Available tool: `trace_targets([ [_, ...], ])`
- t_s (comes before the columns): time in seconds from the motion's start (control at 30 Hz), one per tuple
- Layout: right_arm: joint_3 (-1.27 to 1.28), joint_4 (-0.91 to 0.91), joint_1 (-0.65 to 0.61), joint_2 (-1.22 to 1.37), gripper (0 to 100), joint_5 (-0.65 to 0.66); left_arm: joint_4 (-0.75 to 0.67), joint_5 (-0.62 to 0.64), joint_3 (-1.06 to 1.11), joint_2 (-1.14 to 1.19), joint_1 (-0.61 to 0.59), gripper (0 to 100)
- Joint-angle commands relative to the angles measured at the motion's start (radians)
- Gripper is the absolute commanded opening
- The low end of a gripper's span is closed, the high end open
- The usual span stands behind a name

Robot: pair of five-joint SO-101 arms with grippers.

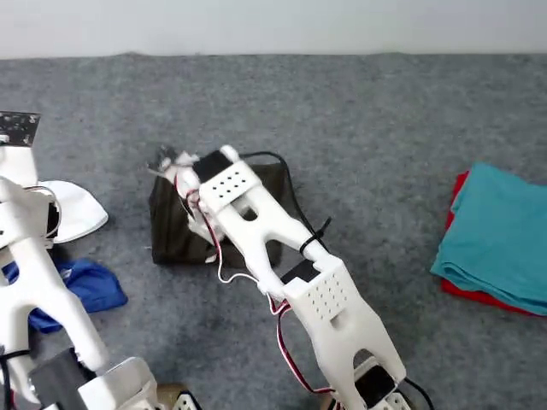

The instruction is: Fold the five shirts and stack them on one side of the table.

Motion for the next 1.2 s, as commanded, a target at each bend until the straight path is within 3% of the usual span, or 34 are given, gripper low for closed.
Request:
trace_targets([
  [0.0,-0.198,0.079,-0.012,-0.028,0.9,0.011,0.003,-0.003,-0.039,-0.044,-0.008,1],
  [0.17,-0.290,0.082,-0.036,0.021,0.9,0.012,0.002,-0.003,-0.041,-0.043,-0.003,1],
  [0.4,-0.296,-0.125,-0.139,0.203,0.9,0.072,0.008,-0.003,-0.041,-0.044,-0.009,1],
  [0.63,-0.299,-0.328,-0.127,0.265,0.9,0.078,0.008,-0.003,-0.041,-0.044,-0.009,1],
  [1.17,-0.661,0.162,-0.108,0.208,0.9,0.075,0.002,-0.003,-0.041,-0.038,-0.006,1],
])
